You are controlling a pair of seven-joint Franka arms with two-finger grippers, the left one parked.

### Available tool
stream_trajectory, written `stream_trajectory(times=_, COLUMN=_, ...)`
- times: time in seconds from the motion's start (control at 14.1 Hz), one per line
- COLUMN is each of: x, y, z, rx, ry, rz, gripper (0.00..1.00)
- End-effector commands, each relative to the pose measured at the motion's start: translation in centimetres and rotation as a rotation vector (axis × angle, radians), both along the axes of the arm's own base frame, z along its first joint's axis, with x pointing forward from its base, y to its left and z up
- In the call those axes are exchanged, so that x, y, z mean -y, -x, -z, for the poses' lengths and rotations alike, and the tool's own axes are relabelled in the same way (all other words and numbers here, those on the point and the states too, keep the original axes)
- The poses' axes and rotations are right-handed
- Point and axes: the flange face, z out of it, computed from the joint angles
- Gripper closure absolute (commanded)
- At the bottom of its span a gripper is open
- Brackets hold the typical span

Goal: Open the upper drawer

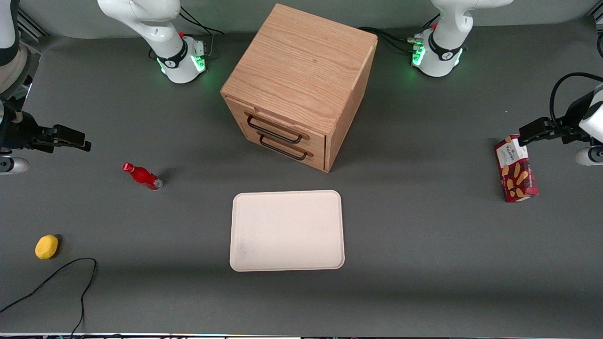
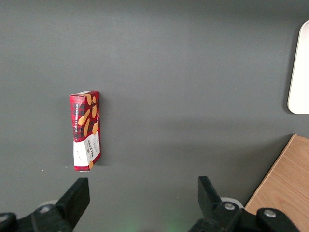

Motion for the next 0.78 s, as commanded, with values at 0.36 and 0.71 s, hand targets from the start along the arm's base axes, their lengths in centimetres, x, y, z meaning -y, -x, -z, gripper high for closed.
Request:
stream_trajectory(times=0.36, x=-0.66, y=-0.29, z=-0.26, rx=-0.005, ry=0.015, rz=-0.008, gripper=0.0)
stream_trajectory(times=0.71, x=-0.01, y=-0.35, z=-0.61, rx=0.001, ry=-0.005, rz=-0.001, gripper=0.0)
